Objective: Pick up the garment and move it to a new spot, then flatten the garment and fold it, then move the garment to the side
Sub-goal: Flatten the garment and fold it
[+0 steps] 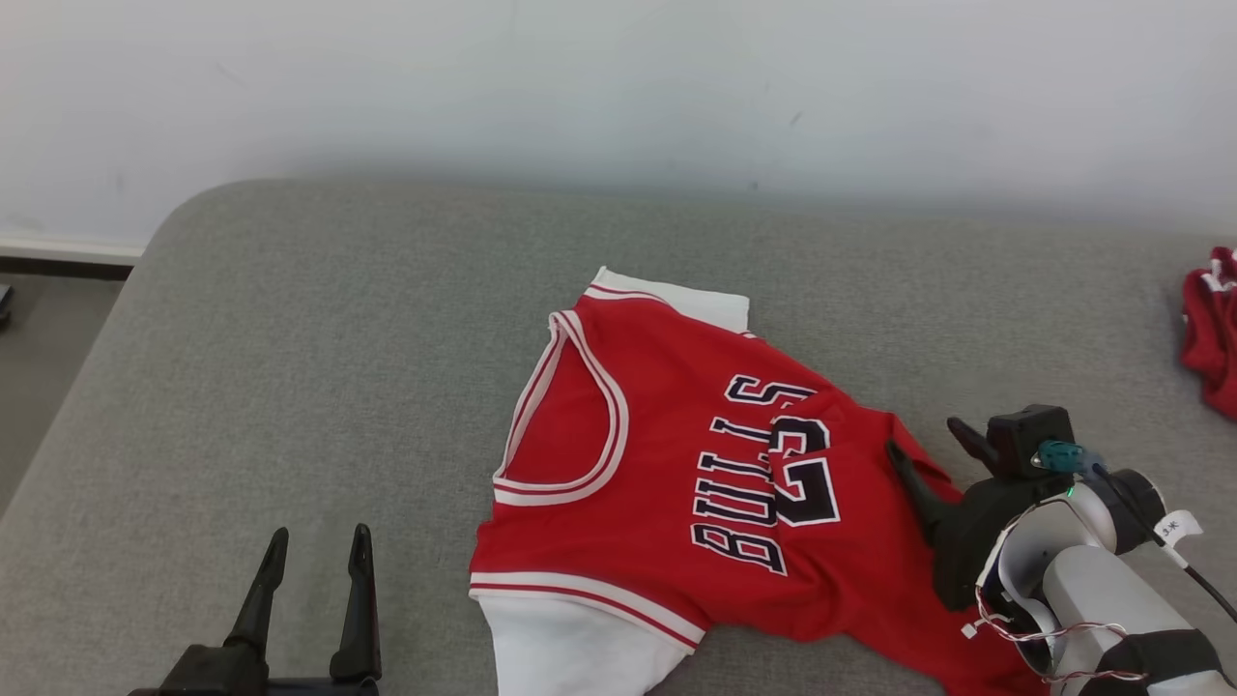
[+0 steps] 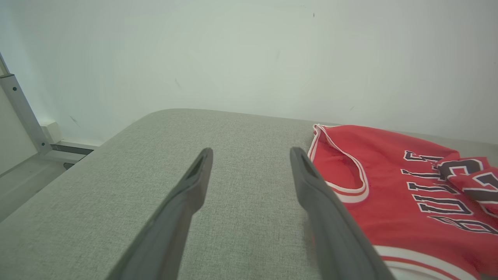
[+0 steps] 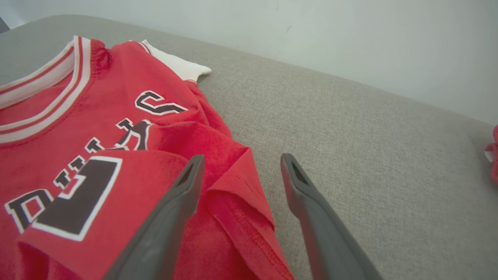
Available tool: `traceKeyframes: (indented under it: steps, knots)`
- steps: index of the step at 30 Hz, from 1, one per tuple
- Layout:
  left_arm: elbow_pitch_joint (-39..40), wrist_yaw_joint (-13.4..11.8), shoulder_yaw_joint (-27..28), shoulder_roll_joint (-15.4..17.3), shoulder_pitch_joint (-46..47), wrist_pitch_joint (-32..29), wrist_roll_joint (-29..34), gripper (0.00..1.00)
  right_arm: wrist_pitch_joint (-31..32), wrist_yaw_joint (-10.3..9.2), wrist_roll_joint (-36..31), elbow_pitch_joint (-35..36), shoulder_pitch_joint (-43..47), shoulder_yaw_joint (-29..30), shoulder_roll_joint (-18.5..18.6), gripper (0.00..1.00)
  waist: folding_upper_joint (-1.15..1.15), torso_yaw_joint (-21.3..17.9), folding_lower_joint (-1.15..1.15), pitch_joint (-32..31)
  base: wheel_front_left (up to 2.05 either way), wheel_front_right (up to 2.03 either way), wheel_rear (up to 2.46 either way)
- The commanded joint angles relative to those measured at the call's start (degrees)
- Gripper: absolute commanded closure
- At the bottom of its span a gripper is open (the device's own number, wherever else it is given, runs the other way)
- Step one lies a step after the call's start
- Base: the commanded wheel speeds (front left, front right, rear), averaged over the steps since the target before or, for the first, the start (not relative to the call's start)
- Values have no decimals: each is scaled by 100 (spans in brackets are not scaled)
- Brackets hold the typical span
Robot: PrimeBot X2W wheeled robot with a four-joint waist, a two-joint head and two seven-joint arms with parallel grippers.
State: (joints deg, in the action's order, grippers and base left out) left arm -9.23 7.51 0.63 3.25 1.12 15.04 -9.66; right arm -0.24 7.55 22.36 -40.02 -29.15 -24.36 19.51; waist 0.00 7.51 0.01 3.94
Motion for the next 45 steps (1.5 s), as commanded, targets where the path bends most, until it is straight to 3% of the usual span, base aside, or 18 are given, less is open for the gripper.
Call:
traceKeyframes:
  steps: [1,3,4,5,11,19,32,39,43,44,45]
  knots:
    - [2,-9,-4,-8,45,18,-6,0,-3,-16,50,-25,-52,-11,-16,0,0,93,-1,82,0,0,0]
    - [37,-8,2,-17,60,18,9,0,103,-16,236,-464,-182,-176,-51,5,0,145,-1,138,0,0,0]
    - [51,-9,5,-20,68,18,13,0,93,-16,298,-574,-237,-238,-60,59,0,154,-1,155,0,0,0]
    - [64,-8,12,-24,74,18,16,0,80,-16,362,-666,-279,-284,-68,100,0,160,-1,175,0,0,0]
    - [29,-9,73,-31,161,18,17,0,-222,-16,604,-989,-639,-481,19,100,0,112,-1,243,0,0,0]
    - [-86,-9,101,-34,59,18,2,0,-752,-16,931,-835,-1049,-667,283,100,0,-70,-1,-20,0,0,0]
    - [-11,-16,111,-39,-238,18,-81,0,-577,-16,1625,-50,-925,-491,1050,100,0,-161,-1,-297,0,0,0]
    - [-25,-16,80,-39,-214,18,-83,0,-442,-16,1669,3,-893,-365,1041,100,0,-146,-1,-292,0,0,0]
    - [-34,-16,70,-39,-159,18,-60,0,-460,-16,1562,-357,-1071,-273,949,98,0,-149,-1,-268,0,0,0]
    - [-44,-15,60,-40,-147,18,-54,0,-511,-16,1501,-482,-1126,-258,929,36,0,-145,-1,-263,0,0,0]
    - [-53,-15,52,-40,-133,18,-49,0,-542,-16,1448,-624,-1175,-257,893,0,0,-139,-1,-258,0,0,0]
